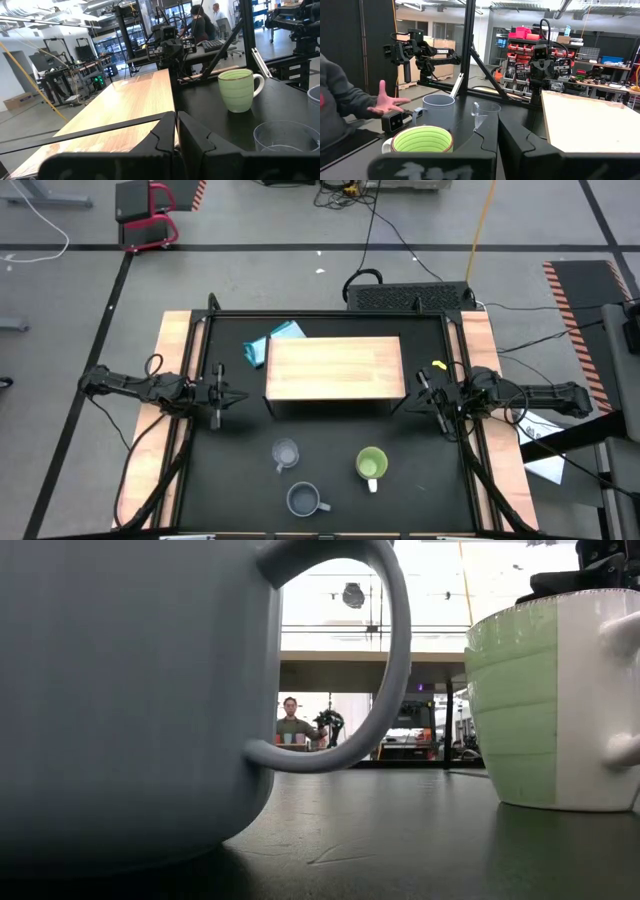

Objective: Stack small to large cups/mugs on shelf

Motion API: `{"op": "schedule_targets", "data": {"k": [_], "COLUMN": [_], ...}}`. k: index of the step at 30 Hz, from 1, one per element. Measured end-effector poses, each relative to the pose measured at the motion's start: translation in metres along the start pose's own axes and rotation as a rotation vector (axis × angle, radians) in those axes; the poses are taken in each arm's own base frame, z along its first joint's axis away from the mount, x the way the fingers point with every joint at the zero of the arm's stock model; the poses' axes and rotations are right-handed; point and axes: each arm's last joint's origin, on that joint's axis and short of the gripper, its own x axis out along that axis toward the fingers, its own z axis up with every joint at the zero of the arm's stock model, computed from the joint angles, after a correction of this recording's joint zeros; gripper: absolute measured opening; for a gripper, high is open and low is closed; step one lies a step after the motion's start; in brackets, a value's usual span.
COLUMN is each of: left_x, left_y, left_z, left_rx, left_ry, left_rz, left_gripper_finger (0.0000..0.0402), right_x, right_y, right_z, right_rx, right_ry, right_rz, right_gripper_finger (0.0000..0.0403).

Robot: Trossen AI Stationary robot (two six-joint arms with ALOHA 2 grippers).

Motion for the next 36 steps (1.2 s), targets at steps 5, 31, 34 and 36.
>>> {"op": "schedule_targets", "data": {"k": [5,31,34,36], "left_x": [0.0,0.0,0.0,0.0], "left_y": [0.0,0.0,0.0,0.0], "left_z": [0.0,0.0,0.0001,0.0001], "left_rx": [0.0,-0.001,-0.035,-0.063], "left_ry": [0.0,0.0,-0.001,-0.001], "left_rz": [0.0,0.0,0.0,0.0], "left_gripper_finger": [0.0026,0.0026,0.0026,0.0026], "right_x": [0.0,0.0,0.0,0.0], "right_y": [0.0,0.0,0.0,0.0], "right_z": [0.0,0.0,0.0,-0.0001], "right_rx": [0.0,0.0,-0.001,-0.001], "right_ry": [0.0,0.0,0.0,0.0], "right_rz": [0.0,0.0,0.0,0.0], "right_gripper_finger": [0.0,0.0,0.0,0.0]}}
